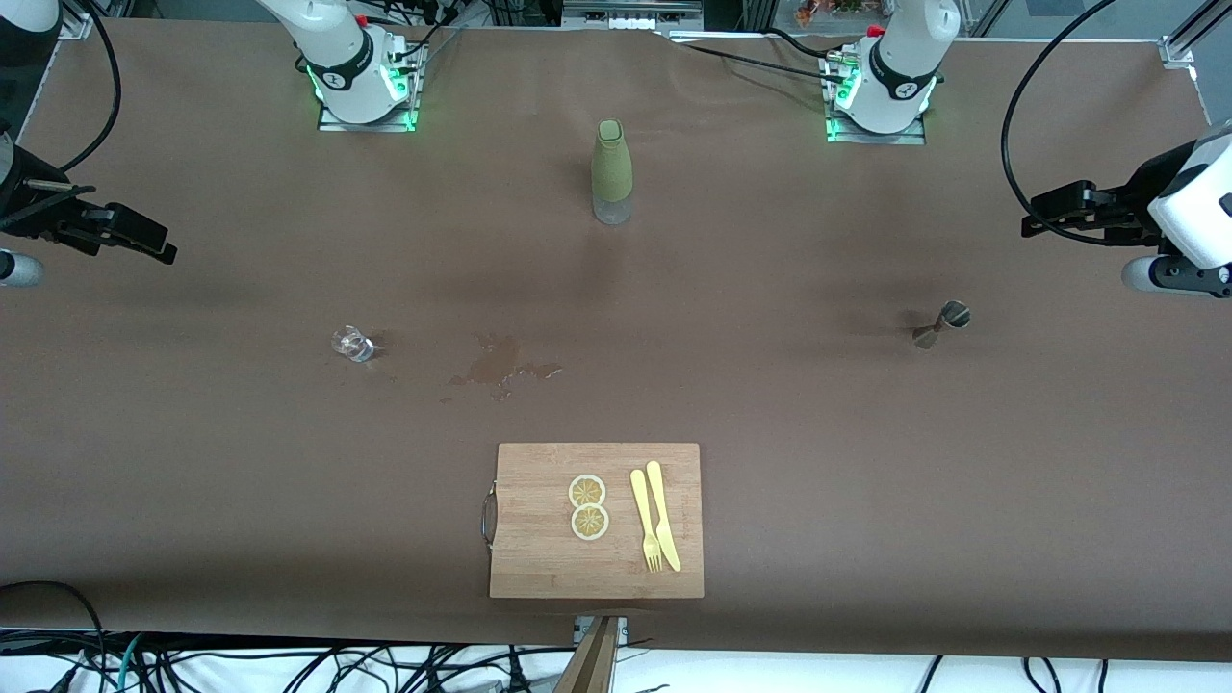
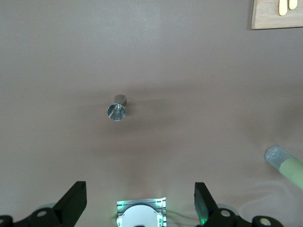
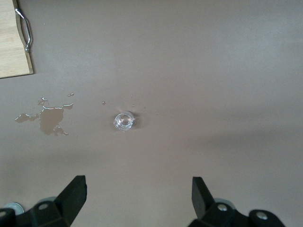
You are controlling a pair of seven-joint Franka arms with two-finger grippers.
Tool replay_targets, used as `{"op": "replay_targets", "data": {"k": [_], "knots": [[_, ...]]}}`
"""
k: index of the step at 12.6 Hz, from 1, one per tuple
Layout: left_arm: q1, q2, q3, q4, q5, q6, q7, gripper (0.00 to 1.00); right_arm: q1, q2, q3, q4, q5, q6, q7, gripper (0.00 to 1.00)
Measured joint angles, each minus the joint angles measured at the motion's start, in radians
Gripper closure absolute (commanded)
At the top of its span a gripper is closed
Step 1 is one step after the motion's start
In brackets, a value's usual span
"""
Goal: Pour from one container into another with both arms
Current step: 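Move both grippers down toward the glass cup and steel jigger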
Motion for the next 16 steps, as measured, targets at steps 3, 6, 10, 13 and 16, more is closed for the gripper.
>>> {"op": "replay_targets", "data": {"k": [3, 6, 10, 13, 16], "knots": [[0.0, 0.0, 0.0, 0.0, 0.0, 0.0, 0.0, 0.0, 0.0, 0.0, 0.0, 0.0, 0.0, 0.0, 0.0, 0.01], [0.0, 0.0, -0.002, 0.0, 0.0, 0.0, 0.0, 0.0, 0.0, 0.0, 0.0, 0.0, 0.0, 0.0, 0.0, 0.01], [0.001, 0.003, 0.0, -0.001, 0.0, 0.0, 0.0, 0.0, 0.014, 0.003, 0.001, -0.008, 0.023, -0.004, 0.001, 0.01], [0.002, 0.009, -0.001, -0.001, 0.0, 0.0, 0.0, 0.0, 0.022, 0.006, -0.002, -0.029, 0.029, -0.007, -0.078, 0.01], [0.016, 0.021, 0.002, -0.002, 0.0, 0.0, 0.007, 0.0, 0.017, 0.022, -0.05, -0.04, 0.031, -0.017, -0.261, 0.01]]}}
